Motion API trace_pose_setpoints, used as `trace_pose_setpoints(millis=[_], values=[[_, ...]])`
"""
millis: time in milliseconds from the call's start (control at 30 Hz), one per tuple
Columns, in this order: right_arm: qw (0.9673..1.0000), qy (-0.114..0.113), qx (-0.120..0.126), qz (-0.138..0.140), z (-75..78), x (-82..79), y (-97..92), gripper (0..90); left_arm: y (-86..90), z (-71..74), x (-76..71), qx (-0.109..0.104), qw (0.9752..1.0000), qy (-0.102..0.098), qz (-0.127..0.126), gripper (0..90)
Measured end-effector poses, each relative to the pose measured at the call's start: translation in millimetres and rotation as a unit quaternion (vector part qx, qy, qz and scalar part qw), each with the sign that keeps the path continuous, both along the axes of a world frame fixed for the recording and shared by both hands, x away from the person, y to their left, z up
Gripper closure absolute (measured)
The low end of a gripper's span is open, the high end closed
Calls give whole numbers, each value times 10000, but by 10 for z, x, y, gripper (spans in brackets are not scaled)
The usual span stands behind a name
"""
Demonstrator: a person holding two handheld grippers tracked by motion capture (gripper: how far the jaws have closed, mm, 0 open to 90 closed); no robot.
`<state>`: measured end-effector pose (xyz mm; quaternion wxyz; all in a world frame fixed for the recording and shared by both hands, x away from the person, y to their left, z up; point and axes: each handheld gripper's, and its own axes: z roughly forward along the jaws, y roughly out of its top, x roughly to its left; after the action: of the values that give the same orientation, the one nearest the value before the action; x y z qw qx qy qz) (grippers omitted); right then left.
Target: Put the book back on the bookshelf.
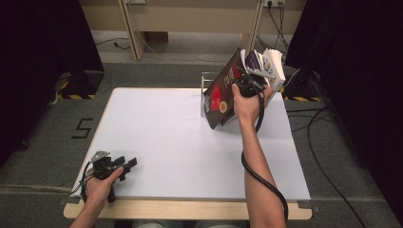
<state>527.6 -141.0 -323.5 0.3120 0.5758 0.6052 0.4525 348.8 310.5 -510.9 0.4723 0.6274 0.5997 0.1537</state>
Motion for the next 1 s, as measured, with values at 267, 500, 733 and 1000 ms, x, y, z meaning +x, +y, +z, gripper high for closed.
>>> trace_pose_setpoints(millis=[267,500,733,1000], values=[[10000,32,-42,80,-17,-74,-30,561,-12,1,-3,1,10000,0,4,349],[9999,76,-8,94,-100,-155,-69,560,-14,0,-4,8,10000,-4,10,349],[9998,109,-24,135,-165,-184,-43,565,-7,2,-7,-3,10000,-8,24,349],[9997,191,-58,172,-246,-226,-46,564,-4,2,-7,-5,10000,-9,26,349]])
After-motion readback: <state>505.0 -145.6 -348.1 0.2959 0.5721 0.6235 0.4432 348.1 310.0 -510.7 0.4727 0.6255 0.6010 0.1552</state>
